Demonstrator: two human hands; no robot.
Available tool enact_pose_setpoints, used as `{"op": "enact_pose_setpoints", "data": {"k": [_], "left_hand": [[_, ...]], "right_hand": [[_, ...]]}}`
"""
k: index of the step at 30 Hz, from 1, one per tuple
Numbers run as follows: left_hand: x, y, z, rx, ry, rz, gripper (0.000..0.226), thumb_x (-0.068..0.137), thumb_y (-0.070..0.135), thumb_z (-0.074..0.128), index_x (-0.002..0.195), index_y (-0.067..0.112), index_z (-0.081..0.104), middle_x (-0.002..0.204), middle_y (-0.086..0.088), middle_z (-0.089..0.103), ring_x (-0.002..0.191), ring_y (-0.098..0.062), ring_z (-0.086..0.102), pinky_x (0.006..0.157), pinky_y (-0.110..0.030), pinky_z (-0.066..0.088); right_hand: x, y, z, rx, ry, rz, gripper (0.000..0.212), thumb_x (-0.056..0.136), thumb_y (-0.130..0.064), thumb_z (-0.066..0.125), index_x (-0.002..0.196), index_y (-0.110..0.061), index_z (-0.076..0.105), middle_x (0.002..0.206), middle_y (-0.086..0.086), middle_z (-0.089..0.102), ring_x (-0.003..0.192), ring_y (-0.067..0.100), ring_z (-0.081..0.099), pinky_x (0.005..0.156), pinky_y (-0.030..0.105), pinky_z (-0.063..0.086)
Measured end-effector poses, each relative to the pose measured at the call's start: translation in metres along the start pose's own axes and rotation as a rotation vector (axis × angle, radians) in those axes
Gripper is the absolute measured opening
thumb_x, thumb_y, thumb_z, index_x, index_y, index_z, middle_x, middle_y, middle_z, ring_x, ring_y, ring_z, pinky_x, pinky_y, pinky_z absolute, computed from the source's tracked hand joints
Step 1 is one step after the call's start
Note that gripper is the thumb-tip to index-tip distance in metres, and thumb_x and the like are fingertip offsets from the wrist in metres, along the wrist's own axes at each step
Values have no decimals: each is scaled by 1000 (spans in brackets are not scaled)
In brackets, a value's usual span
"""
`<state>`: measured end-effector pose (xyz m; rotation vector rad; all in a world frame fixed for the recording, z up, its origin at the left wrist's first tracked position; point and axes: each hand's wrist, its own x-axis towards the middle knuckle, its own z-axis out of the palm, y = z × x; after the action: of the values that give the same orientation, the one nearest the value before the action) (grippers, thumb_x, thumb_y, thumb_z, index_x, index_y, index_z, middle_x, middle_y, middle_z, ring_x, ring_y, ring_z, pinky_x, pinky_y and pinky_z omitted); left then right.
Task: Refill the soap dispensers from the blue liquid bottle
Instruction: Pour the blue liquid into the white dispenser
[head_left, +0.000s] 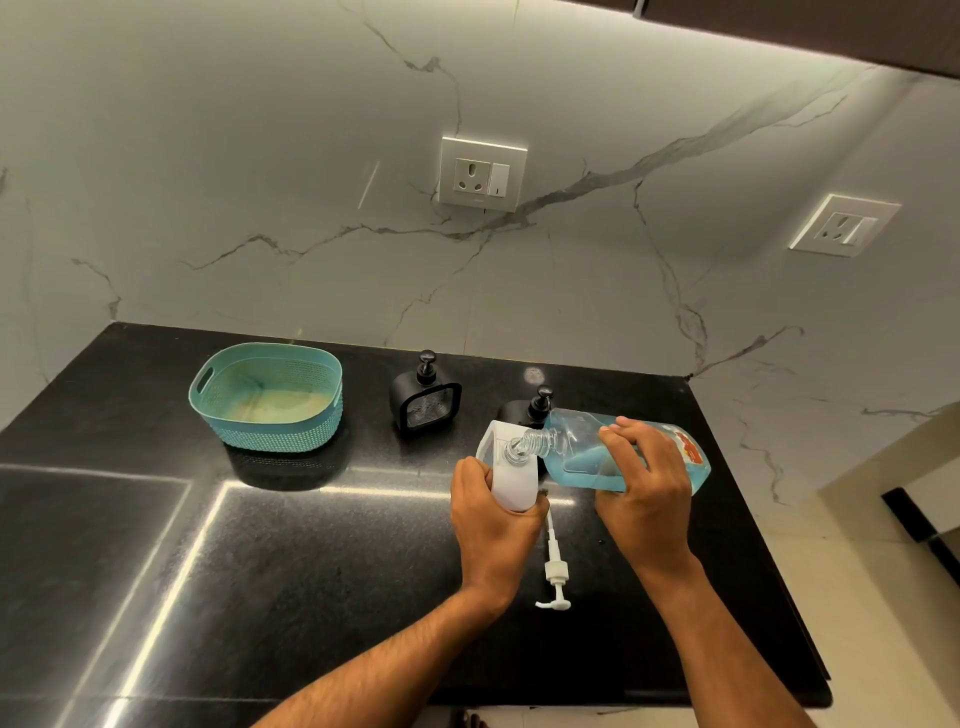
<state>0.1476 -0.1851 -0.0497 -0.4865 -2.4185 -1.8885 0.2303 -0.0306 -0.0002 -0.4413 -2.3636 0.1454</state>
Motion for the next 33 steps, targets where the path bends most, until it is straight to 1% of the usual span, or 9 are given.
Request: {"op": "enact_pose_setpoints", "data": {"k": [2, 6, 10, 13, 16, 21, 27, 33], "left_hand": [[0, 0, 0, 0, 1, -3, 61, 71, 32, 95, 100, 28, 42, 101, 8, 49, 92, -13, 57, 67, -29, 59], [0, 1, 0, 5, 7, 5, 62, 70, 31, 95, 100, 31, 40, 100, 9, 48, 91, -12, 57, 67, -27, 58], [0, 0, 0, 14, 3, -2, 61, 71, 33, 95, 100, 28, 42, 101, 8, 48, 92, -11, 57, 68, -30, 60], [-1, 1, 0, 13, 2, 0, 62, 71, 32, 95, 100, 30, 41, 101, 9, 48, 92, -11, 57, 67, -27, 58], [-1, 0, -1, 0, 0, -4, 61, 70, 31, 95, 98, 29, 41, 99, 11, 47, 89, -10, 56, 64, -27, 57], [0, 0, -1, 3, -2, -2, 60, 70, 31, 95, 99, 27, 43, 99, 9, 48, 90, -11, 57, 66, -28, 58], [0, -1, -1, 3, -8, 3, 62, 70, 31, 96, 101, 29, 42, 101, 9, 48, 92, -11, 58, 67, -25, 58], [0, -3, -1, 14, -14, 4, 62, 71, 33, 95, 103, 30, 41, 104, 9, 49, 95, -10, 58, 70, -28, 61]], "right_hand": [[0, 0, 0, -1, -2, 0, 65, 62, -6, 97, 121, -3, 70, 122, 17, 68, 120, 35, 64, 94, 53, 59], [-1, 1, 0, -4, -1, -1, 65, 62, -7, 98, 121, -3, 71, 122, 18, 68, 119, 35, 64, 93, 54, 60], [-1, 2, 0, -6, 2, -4, 64, 62, -7, 98, 120, -2, 72, 121, 18, 68, 119, 36, 65, 92, 55, 60], [0, 1, 0, -4, 4, -8, 64, 62, -6, 98, 120, -2, 71, 121, 18, 68, 119, 36, 65, 93, 54, 59], [0, 1, 0, 1, 9, -10, 66, 60, -4, 98, 120, -2, 71, 121, 18, 68, 119, 35, 64, 95, 53, 58], [0, 0, -1, -4, 11, -13, 66, 60, -4, 98, 120, -2, 71, 121, 18, 68, 119, 35, 64, 96, 51, 58], [0, 0, -1, -1, 6, -18, 65, 60, -3, 98, 120, -2, 71, 120, 18, 68, 118, 35, 64, 94, 52, 59], [1, 1, 0, 0, -7, -10, 66, 60, -4, 98, 121, -2, 71, 121, 18, 68, 119, 36, 64, 94, 55, 59]]}}
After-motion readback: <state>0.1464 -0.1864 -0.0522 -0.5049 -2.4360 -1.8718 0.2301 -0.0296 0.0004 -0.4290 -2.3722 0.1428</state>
